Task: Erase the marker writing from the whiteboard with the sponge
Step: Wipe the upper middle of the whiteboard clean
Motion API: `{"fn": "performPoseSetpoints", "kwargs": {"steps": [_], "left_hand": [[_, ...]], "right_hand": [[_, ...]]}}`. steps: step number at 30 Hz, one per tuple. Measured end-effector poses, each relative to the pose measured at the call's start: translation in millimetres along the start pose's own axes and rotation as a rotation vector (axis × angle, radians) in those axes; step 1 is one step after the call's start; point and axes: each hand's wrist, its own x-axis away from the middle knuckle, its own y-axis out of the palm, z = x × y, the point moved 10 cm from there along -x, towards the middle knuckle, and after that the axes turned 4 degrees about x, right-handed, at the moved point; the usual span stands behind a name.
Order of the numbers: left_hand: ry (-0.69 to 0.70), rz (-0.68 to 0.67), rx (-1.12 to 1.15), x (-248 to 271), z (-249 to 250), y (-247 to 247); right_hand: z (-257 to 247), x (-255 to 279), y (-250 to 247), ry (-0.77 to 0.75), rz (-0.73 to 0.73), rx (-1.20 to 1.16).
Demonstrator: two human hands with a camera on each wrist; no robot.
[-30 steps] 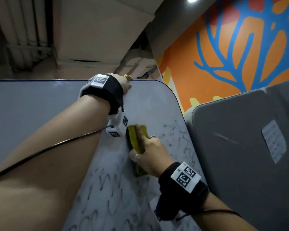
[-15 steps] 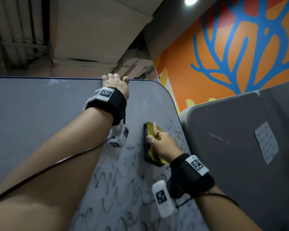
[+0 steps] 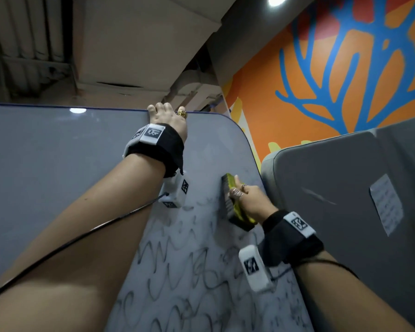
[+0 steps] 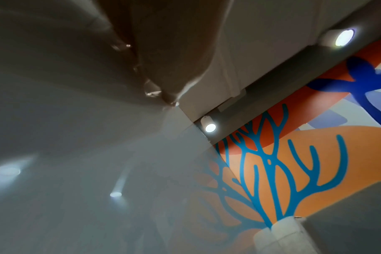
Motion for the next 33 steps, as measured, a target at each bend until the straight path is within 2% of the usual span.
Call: {"fn": "performPoseSetpoints", "kwargs": {"steps": [3,8,10,14,17,19,21,25,27,33], "left_hand": [[-0.014,-0.045,-0.016,0.1,-0.7,2.6],[0.004,-0.056,-0.03,-3.1,-3.9,7.6],[-0.003,-0.039,-0.038,-3.7,-4.5,8.1],[-0.017,-0.029,-0.026,-4.0,-3.2,9.2],[-0.016,-0.025,-0.036,-6.0,-3.0,10.5],[-0.022,-0.016,-0.024,-6.8,-4.2,12.0],[-0.03,-0.001,-0.024,-6.4,-6.3,13.4],[-0.024,0.004,-0.02,-7.1,-8.9,16.8],[-0.01,0.008,-0.013,-5.7,-9.6,18.3],[-0.035,0.008,-0.019,-1.6,-7.4,18.2]], "right_hand": [[-6.0,22.3,13.1,-0.112,0.013,0.224],[45.0,-29.4,-33.0,0.129,0.109,0.229],[56.5,-47.7,-44.9,0.165,0.111,0.171],[53.3,-51.2,-41.2,0.102,0.083,0.109],[26.4,-23.9,-11.8,-0.084,0.008,0.21],[13.8,-11.0,0.8,-0.181,0.015,0.311],[13.3,-15.8,-3.4,-0.169,0.05,0.358],[39.2,-55.4,-35.9,0.054,0.122,0.373],[47.2,-60.7,-37.9,0.094,0.107,0.347],[61.3,-17.3,-6.1,-0.057,-0.016,0.277]]}}
